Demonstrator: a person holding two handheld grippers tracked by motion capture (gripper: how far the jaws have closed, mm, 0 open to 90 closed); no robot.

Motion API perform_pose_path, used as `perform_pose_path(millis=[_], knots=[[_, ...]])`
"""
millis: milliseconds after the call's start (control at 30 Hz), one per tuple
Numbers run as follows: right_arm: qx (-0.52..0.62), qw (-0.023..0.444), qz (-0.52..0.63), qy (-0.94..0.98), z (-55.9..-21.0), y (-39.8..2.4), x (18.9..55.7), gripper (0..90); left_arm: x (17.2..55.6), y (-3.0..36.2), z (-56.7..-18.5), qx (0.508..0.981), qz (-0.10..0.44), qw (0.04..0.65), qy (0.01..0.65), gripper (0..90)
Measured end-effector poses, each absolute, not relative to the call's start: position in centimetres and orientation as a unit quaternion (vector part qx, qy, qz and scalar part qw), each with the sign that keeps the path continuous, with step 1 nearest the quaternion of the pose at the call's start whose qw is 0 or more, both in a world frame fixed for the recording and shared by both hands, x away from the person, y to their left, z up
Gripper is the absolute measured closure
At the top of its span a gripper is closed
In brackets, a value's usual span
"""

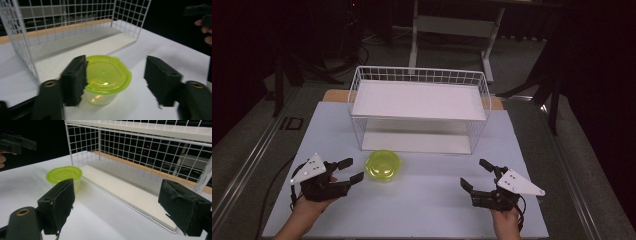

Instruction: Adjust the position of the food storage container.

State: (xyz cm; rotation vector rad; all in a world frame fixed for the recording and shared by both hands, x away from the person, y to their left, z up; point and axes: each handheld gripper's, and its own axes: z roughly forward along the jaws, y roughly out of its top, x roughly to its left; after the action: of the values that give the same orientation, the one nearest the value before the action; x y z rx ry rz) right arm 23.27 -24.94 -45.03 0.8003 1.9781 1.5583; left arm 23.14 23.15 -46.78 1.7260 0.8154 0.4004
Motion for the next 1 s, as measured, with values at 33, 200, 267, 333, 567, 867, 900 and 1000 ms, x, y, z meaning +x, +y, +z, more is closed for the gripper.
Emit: perform_pose_path(millis=[33,200,267,333,567,867,900,1000], knots=[[0.293,0.247,0.571,0.725,-45.0,-24.9,23.3,13.6,23.2,23.2,-46.8,0.734,0.173,0.556,0.349,40.2],[0.296,0.244,0.572,0.725,-45.1,-25.0,23.3,13.6,24.0,23.2,-47.2,0.752,0.174,0.530,0.352,66.0],[0.295,0.242,0.571,0.727,-45.2,-24.9,23.4,13.6,24.3,23.3,-47.4,0.758,0.173,0.520,0.354,71.7],[0.294,0.241,0.571,0.728,-45.2,-24.9,23.4,13.7,24.7,23.3,-47.8,0.765,0.174,0.503,0.363,73.4],[0.295,0.242,0.576,0.723,-45.1,-25.0,23.3,13.8,26.5,23.3,-49.9,0.785,0.165,0.446,0.397,86.7],[0.293,0.239,0.574,0.727,-45.2,-24.9,23.2,13.8,28.0,22.5,-51.9,0.811,0.146,0.395,0.405,90.0],[0.293,0.238,0.573,0.727,-45.2,-24.9,23.2,13.8,28.1,22.3,-52.1,0.813,0.140,0.394,0.405,90.0],[0.293,0.235,0.574,0.728,-45.2,-24.9,23.3,13.8,28.5,21.7,-52.6,0.821,0.128,0.390,0.397,90.0]])
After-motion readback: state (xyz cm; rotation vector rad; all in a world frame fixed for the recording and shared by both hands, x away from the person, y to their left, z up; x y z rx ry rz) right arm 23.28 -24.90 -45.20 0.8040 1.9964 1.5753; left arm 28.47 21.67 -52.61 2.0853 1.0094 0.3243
